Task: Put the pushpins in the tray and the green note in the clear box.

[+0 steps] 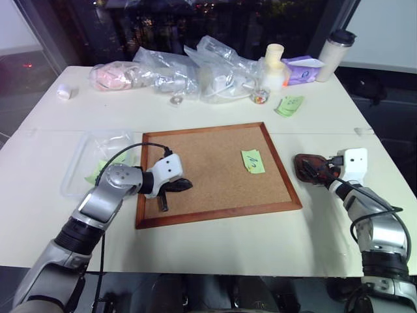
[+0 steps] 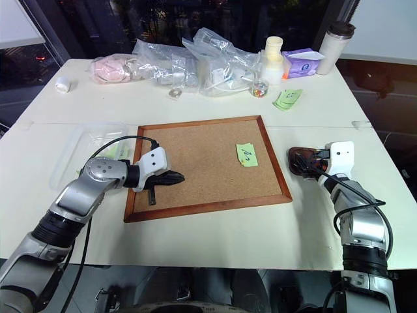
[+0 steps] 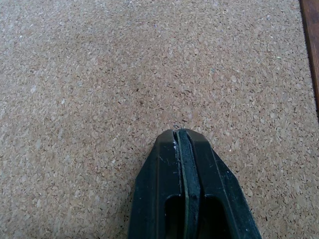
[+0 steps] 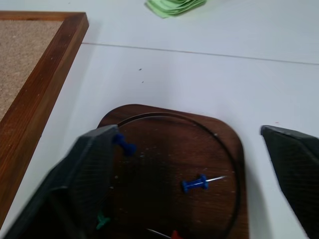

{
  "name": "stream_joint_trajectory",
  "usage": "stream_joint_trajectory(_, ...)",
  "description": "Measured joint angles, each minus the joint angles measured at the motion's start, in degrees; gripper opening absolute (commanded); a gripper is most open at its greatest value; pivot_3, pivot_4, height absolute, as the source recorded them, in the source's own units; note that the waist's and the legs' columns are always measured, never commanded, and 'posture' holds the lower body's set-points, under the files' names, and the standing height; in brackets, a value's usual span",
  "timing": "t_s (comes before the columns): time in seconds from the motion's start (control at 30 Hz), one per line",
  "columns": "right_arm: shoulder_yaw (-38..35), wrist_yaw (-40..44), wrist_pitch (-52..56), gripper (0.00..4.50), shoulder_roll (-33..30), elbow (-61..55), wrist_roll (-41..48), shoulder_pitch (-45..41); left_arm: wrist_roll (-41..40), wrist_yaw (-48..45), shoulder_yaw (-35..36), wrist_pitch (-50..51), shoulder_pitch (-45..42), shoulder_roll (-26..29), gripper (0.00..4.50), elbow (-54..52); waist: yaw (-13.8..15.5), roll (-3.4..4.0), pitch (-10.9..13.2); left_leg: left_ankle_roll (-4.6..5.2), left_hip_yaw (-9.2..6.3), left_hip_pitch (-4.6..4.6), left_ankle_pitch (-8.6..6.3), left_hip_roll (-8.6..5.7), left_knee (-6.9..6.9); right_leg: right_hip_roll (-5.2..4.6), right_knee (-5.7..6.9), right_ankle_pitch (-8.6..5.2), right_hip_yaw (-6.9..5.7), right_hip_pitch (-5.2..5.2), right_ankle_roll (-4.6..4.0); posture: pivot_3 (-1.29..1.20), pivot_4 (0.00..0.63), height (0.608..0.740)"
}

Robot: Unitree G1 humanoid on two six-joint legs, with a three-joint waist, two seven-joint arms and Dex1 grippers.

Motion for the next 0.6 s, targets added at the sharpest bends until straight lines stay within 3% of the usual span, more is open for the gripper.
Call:
stream_joint_trajectory(0.27, -1.27, 2.23, 1.27, 4.47, 1.82, -10.01, 5.37, 0.50, 0.24, -0.04, 0.00, 0.02, -0.07, 0.00, 0.00, 0.03, 0.02, 0.01, 0.00, 0.00, -0.04, 0.01, 0.00, 0.00, -0.01, 0.00, 0.00, 0.00, 0.01, 0.01, 0.00, 0.00, 0.150, 0.735)
stream_joint_trajectory(0.43, 8.63, 8.37, 5.68, 4.47, 1.85, -18.69, 6.49, 1.41, 0.32, -0.16, -0.05, -0.02, -0.24, -0.19, 0.00, 0.39, 0.03, 0.00, 0.00, 0.01, -0.14, 0.01, -0.01, 0.01, -0.01, 0.00, -0.01, 0.00, 0.00, 0.01, 0.00, 0.00, 0.150, 0.735)
stream_joint_trajectory(0.6, 16.77, 9.66, 5.93, 4.47, 5.07, -18.66, 4.77, 1.36, 0.37, -0.15, -0.05, -0.02, -0.29, -0.37, 0.00, 0.64, 0.11, -0.01, 0.00, 0.03, -0.17, 0.00, -0.01, 0.00, -0.01, 0.00, -0.02, 0.00, 0.00, 0.01, -0.01, 0.00, 0.150, 0.735)
